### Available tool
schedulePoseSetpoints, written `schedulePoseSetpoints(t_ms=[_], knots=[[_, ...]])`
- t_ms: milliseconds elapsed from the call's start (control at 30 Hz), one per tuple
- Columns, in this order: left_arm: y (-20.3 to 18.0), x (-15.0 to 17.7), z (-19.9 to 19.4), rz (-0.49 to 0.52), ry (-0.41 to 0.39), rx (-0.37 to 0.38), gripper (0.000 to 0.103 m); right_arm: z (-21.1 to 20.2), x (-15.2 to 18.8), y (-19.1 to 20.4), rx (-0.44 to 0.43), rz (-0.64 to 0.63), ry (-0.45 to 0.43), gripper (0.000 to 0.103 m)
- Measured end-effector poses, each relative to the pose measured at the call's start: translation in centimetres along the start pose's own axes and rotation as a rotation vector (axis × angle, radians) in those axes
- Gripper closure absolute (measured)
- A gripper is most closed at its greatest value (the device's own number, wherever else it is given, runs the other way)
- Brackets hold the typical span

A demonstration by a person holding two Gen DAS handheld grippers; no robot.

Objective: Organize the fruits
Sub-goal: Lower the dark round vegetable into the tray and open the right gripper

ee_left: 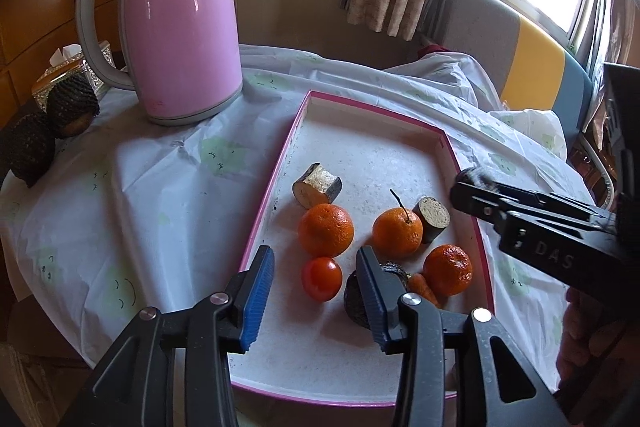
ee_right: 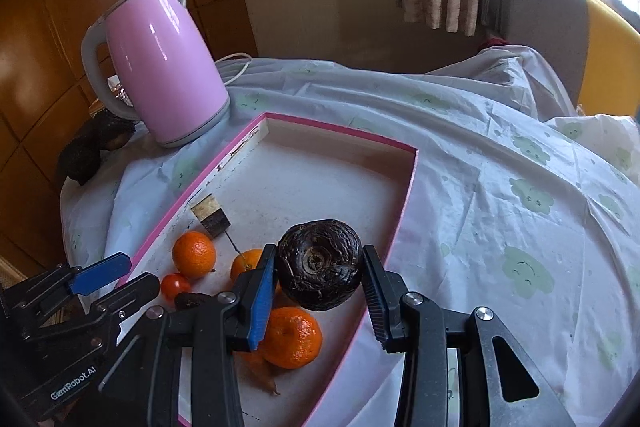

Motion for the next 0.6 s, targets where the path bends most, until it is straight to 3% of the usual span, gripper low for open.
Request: schedulePoseSetpoints(t_ms=[67, 600], knots=[[0.2, -0.1, -0.2, -0.005, -0.003, -0.003, 0.058, 0.4, -0.1, 0.5, -0.003, -0.001, -0.003, 0.052], [0.4, -0.8, -2.3, -0.008, -0.057, -0.016, 0.057, -2.1, 0.9, 0.6, 0.048, 0.008, -0.043, 0.042]])
Point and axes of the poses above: each gripper's, at about its wrist camera, not at the fingertips, and z roughly the way its jaws point, y to its left, x to its underside, the point moved 9 cm from there along z, roughly the way its jaws point, and after that the axes turned 10 degrees about -y, right-handed, at the moved point
